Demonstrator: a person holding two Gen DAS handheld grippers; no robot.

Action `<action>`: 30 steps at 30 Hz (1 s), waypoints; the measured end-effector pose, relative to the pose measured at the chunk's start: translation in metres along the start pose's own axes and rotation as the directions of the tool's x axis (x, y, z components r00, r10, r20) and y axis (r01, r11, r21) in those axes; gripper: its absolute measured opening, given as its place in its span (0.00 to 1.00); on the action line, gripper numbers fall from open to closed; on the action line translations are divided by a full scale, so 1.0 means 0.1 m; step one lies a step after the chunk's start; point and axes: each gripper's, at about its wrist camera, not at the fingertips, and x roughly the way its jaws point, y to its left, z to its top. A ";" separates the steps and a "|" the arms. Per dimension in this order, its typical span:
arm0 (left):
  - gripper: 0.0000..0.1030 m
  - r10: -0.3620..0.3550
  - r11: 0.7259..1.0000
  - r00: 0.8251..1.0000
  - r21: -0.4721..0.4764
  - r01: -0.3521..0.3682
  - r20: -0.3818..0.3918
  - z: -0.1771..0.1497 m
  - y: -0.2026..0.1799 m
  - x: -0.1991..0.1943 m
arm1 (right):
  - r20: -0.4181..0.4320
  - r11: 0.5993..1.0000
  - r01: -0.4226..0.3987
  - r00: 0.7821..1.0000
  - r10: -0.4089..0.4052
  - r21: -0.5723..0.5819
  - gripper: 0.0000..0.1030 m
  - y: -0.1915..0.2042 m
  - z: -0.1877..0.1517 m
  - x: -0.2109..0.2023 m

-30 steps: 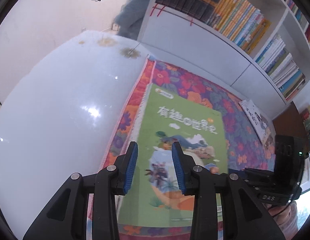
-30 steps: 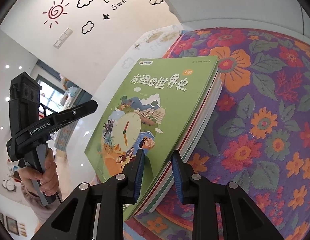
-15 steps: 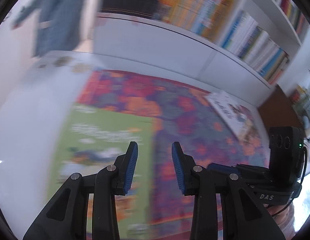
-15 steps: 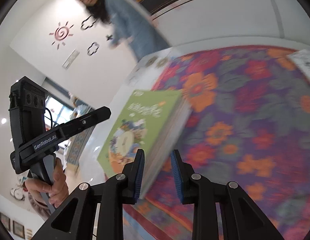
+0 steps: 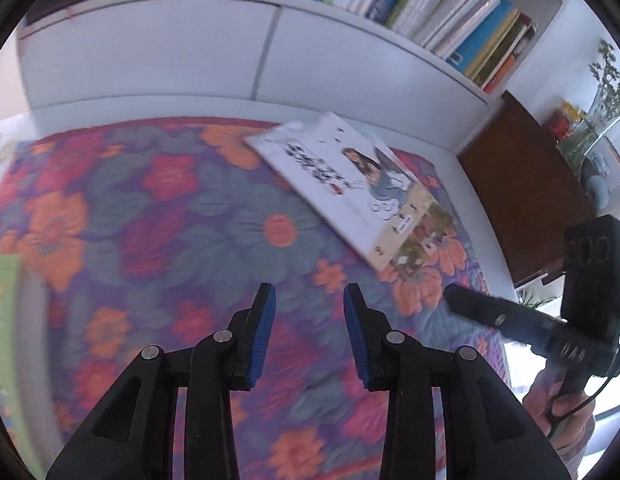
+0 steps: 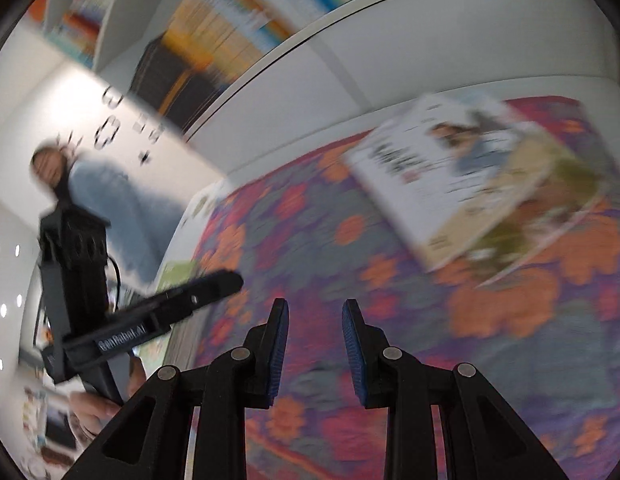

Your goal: Organize books

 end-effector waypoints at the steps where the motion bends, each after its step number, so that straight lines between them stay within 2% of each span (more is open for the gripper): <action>1: 0.31 -0.002 1.000 1.000 -0.006 0.002 -0.001 0.02 -0.05 0.08 | 0.016 1.000 0.009 1.000 -0.009 0.018 0.26 -0.12 0.05 -0.05; 4: 0.31 -0.013 0.999 1.000 -0.033 0.013 0.000 0.09 -0.16 0.34 | 0.081 0.996 0.047 0.995 -0.053 0.074 0.26 -0.52 0.23 -0.22; 9: 0.31 -0.008 0.997 1.000 -0.072 0.007 -0.010 0.11 -0.24 0.74 | 0.139 0.980 0.022 0.989 -0.051 0.200 0.26 -1.10 0.56 -0.20; 13: 0.31 -0.040 0.990 0.999 -0.137 0.041 0.013 0.08 -0.20 0.95 | 0.167 0.973 0.096 0.977 -0.133 0.210 0.26 -1.30 0.78 -0.07; 16: 0.31 -0.092 0.976 0.995 -0.197 0.095 0.026 0.01 -0.12 1.11 | 0.180 0.967 0.120 0.970 -0.163 0.227 0.26 -1.39 0.92 0.07; 17: 0.31 -0.084 0.978 0.995 -0.189 0.092 0.050 0.01 -0.13 1.11 | 0.170 0.963 0.140 0.969 -0.181 0.231 0.26 -1.43 0.98 0.14; 19: 0.31 -0.050 0.989 0.998 -0.140 0.053 0.030 0.06 -0.21 1.11 | 0.138 0.959 0.192 0.965 -0.224 0.211 0.26 -1.48 1.06 0.25; 22: 0.31 -0.114 0.983 0.993 -0.143 0.116 0.022 0.06 -0.22 1.14 | 0.135 0.938 0.301 0.936 -0.325 0.173 0.27 -1.50 1.18 0.33; 23: 0.31 -0.117 0.983 0.993 -0.140 0.120 0.026 0.08 -0.23 1.17 | 0.123 0.937 0.305 0.937 -0.327 0.172 0.28 -1.53 1.21 0.36; 24: 0.31 -0.121 0.983 0.992 -0.134 0.125 0.036 0.08 -0.22 1.17 | 0.124 0.940 0.298 0.940 -0.319 0.165 0.29 -1.53 1.23 0.38; 28: 0.31 -0.143 0.980 0.989 -0.134 0.145 0.025 0.11 -0.19 1.19 | 0.103 0.958 0.276 0.954 -0.283 0.079 0.55 -1.35 1.26 0.52; 30: 0.30 -0.150 0.979 0.989 -0.140 0.151 0.018 0.12 -0.19 1.20 | 0.081 0.940 0.341 0.937 -0.341 0.007 0.59 -1.21 1.24 0.62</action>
